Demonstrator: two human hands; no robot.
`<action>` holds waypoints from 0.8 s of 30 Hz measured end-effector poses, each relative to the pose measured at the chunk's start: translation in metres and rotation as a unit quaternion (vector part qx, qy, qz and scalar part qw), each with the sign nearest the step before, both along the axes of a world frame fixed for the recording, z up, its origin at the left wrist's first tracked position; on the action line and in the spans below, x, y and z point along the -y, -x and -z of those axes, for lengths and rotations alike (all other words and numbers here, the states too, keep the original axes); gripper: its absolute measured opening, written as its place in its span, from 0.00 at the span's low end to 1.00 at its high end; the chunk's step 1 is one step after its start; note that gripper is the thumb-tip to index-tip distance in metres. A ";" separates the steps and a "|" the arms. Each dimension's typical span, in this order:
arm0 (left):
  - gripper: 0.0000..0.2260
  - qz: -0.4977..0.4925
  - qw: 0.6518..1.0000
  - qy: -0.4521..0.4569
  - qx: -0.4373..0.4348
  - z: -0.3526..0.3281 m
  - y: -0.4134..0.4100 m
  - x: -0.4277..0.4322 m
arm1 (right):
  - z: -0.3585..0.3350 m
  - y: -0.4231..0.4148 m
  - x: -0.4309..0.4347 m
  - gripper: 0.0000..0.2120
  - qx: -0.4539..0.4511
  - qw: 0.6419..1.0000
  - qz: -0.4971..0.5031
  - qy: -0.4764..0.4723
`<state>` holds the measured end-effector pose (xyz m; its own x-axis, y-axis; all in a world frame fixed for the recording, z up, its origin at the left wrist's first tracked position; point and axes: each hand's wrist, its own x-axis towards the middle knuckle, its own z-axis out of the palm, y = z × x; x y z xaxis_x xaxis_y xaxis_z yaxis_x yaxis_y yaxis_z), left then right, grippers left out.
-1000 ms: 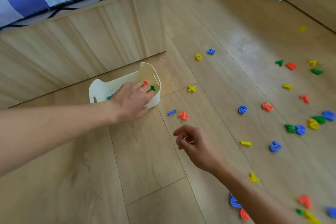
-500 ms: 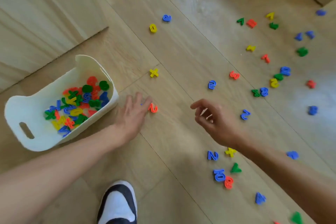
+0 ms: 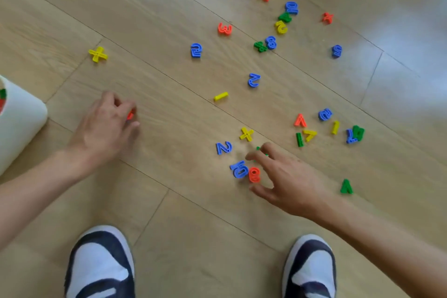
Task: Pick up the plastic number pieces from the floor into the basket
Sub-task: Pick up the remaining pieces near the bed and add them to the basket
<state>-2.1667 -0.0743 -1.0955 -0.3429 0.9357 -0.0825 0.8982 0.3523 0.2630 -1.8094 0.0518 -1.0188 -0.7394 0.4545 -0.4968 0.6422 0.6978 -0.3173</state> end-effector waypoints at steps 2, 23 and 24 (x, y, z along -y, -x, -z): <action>0.10 -0.014 1.000 0.021 -0.004 -0.003 -0.003 -0.004 | 0.006 -0.004 0.011 0.22 0.029 0.999 -0.023 -0.032; 0.16 0.217 0.971 0.082 0.059 -0.031 -0.171 -0.064 | 0.037 0.007 0.021 0.09 0.002 0.991 -0.022 -0.128; 0.15 0.219 0.971 0.082 0.055 -0.032 -0.172 -0.066 | 0.037 0.007 0.021 0.09 -0.002 0.992 -0.018 -0.125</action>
